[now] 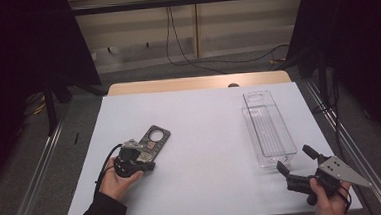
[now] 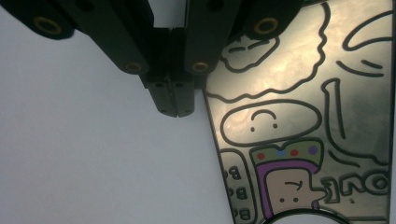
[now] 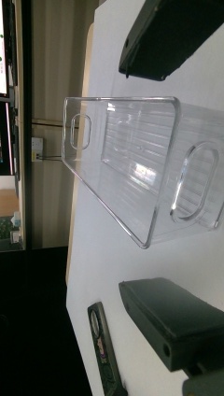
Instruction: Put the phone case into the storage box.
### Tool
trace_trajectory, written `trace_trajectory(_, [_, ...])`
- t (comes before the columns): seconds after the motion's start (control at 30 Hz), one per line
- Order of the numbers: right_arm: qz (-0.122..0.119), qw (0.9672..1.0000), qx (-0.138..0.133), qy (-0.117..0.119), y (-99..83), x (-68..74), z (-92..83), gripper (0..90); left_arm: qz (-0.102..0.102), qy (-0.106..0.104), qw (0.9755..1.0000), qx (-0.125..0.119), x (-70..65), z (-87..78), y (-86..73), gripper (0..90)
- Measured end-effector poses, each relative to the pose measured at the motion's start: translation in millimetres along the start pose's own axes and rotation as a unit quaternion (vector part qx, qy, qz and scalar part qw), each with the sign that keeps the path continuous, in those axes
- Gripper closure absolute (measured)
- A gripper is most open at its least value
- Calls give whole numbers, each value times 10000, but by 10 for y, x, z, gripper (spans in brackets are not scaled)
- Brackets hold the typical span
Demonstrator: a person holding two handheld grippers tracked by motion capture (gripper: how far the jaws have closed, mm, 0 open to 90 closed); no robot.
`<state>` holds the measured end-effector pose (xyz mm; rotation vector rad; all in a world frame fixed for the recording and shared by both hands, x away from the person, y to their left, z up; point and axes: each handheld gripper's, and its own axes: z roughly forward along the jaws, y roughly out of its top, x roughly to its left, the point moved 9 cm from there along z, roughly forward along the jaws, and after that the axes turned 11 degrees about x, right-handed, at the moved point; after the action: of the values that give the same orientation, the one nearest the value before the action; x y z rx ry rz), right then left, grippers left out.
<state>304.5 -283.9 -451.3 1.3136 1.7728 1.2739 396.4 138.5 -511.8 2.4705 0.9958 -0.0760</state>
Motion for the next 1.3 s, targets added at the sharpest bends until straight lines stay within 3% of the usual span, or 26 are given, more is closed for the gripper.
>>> trace_trajectory(0.17, [17,10000,31,30,-9,6,5,0,23,5,9999,-117,-19,-18,18,900])
trace_trajectory(0.27, [8,10000,25,25,-9,1,3,0,253,-25,9991,-337,-80,-58,57,899])
trace_trajectory(0.4, [-8,10000,33,32,-8,10,9,0,406,14,9978,-524,-132,-97,98,836])
trace_trajectory(0.67, [4,10000,21,22,-5,4,4,0,485,179,9940,-961,-132,-227,161,708])
trace_trajectory(0.9, [-3,10000,19,18,-5,3,1,0,463,191,9913,-1219,-150,-325,167,541])
trace_trajectory(1.07, [-1,10000,15,16,-3,4,1,0,509,365,9885,-1376,-141,-378,170,399])
trace_trajectory(1.17, [8,10000,15,25,-4,7,2,0,404,523,9872,-1448,-102,-402,171,227])
trace_trajectory(1.3, [2,10000,18,23,-4,6,3,0,233,565,9860,-1550,-45,-449,177,114])
